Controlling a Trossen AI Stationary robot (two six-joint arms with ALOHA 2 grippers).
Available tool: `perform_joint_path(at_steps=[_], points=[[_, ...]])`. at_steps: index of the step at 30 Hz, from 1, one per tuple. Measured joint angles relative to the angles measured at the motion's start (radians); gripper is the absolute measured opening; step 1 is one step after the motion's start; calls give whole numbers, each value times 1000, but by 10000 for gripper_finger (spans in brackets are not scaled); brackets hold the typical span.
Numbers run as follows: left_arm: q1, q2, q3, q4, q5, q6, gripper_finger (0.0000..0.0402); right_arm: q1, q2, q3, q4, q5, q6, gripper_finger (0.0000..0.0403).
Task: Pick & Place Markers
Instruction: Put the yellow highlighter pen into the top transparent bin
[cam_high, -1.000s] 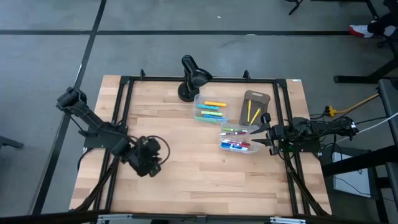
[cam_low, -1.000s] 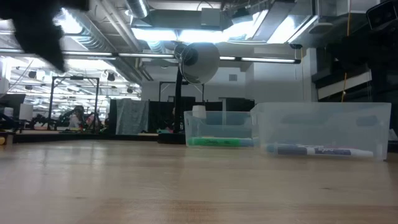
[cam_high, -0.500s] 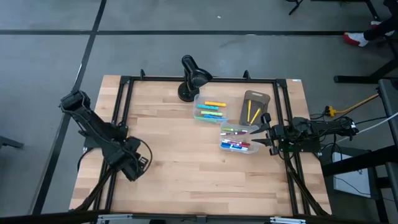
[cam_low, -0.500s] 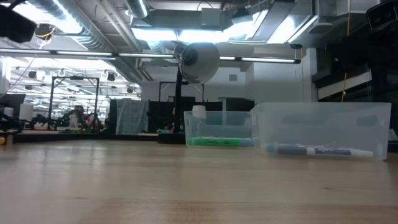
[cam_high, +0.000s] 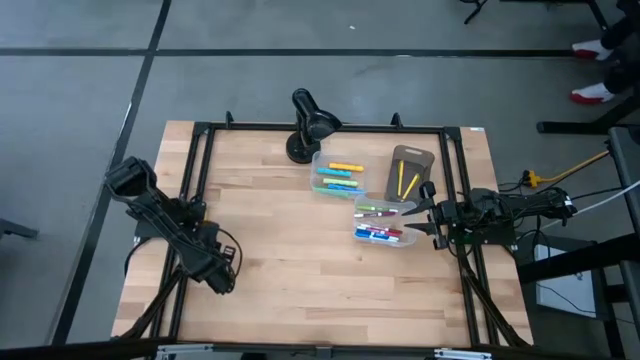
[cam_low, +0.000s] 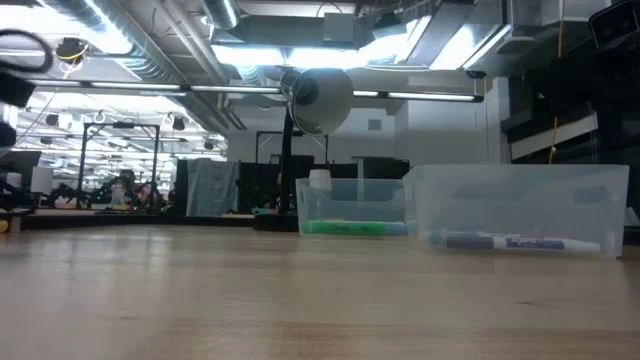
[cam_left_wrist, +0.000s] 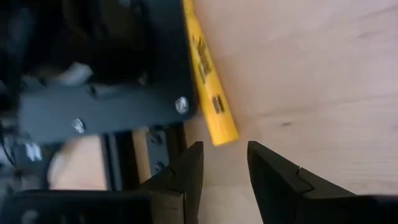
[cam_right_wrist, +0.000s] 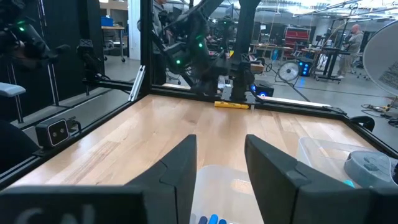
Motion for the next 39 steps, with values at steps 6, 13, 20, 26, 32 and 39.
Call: perform_joint_path(at_steps=[6,13,20,26,32,39], points=[[0,-2,-77,180,30,-57,119,0,0,0,0,0,0,136],[0,-5,-126,243,41,-75,120,0,0,0,0,0,0,136],[-1,-29,-64,203,64,-17,119,0,0,0,0,0,0,136],[0,-28,-54,68,53,-62,114,0,0,0,0,0,0,136],[0,-28,-54,59,56,-73,113,0,0,0,0,0,0,136],[0,-28,-92,92,53,-75,114,0,0,0,0,0,0,136]])
